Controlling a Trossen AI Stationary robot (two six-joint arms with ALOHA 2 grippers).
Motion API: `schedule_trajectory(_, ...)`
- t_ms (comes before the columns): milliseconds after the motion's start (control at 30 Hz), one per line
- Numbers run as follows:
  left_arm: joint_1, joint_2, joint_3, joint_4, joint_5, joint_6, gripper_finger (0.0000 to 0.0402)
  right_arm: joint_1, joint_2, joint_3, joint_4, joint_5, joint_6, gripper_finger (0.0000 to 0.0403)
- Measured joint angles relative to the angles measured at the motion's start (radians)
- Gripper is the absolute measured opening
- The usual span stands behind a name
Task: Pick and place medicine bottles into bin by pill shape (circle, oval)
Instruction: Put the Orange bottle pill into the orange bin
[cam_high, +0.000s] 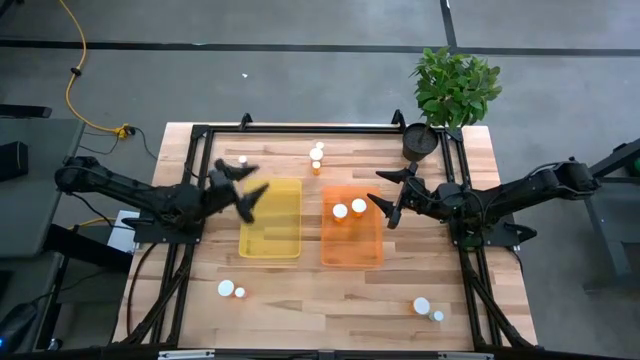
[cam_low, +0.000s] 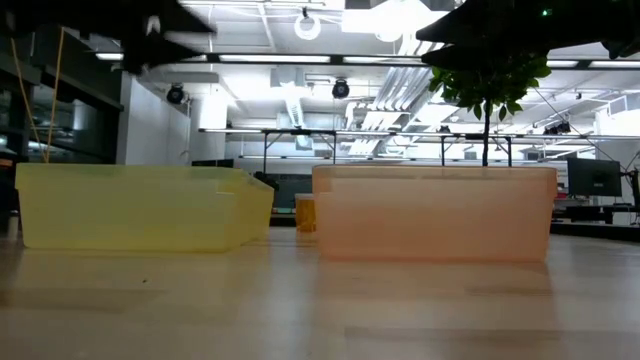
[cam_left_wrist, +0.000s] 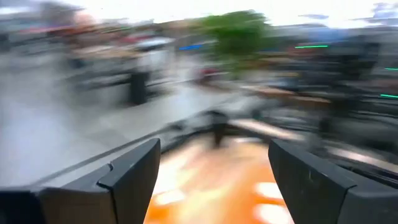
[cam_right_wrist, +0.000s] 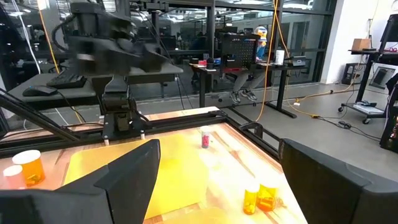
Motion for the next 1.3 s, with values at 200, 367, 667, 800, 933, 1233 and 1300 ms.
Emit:
schedule_trajectory(200, 0.152, 0.013, 0.016, -0.371, -0.168, -0.333, 0.0285, 0.000, 0.000, 0.000, 0.001, 0.000, 0.004, 0.0320)
schedule_trajectory(367, 0.415, 0.080, 0.021, -0.637, 0.022, -0.585, 0.0284, 0.000, 0.000, 0.000, 0.004, 0.005, 0.026, 0.0320)
schedule_trajectory(667, 0.679, 0.321, 0.003, -0.606, 0.198, -0.637, 0.0284, 0.000, 0.000, -0.001, 0.004, 0.004, 0.021, 0.0320)
schedule_trajectory(800, 0.688, 0.402, 0.003, -0.455, 0.222, -0.576, 0.0284, 0.000, 0.000, -0.001, 0.004, 0.004, 0.023, 0.0320)
schedule_trajectory(933, 0.700, 0.461, 0.003, -0.409, 0.221, -0.566, 0.0284, 0.000, 0.000, -0.001, 0.004, 0.003, 0.026, 0.0320)
schedule_trajectory(1233, 0.746, 0.497, 0.003, -0.409, 0.220, -0.566, 0.0283, 0.000, 0.000, -0.001, 0.000, 0.003, 0.027, 0.0320)
schedule_trajectory(1300, 0.746, 0.503, 0.003, -0.409, 0.225, -0.566, 0.0280, 0.000, 0.000, -0.001, 0.000, 0.003, 0.027, 0.0320)
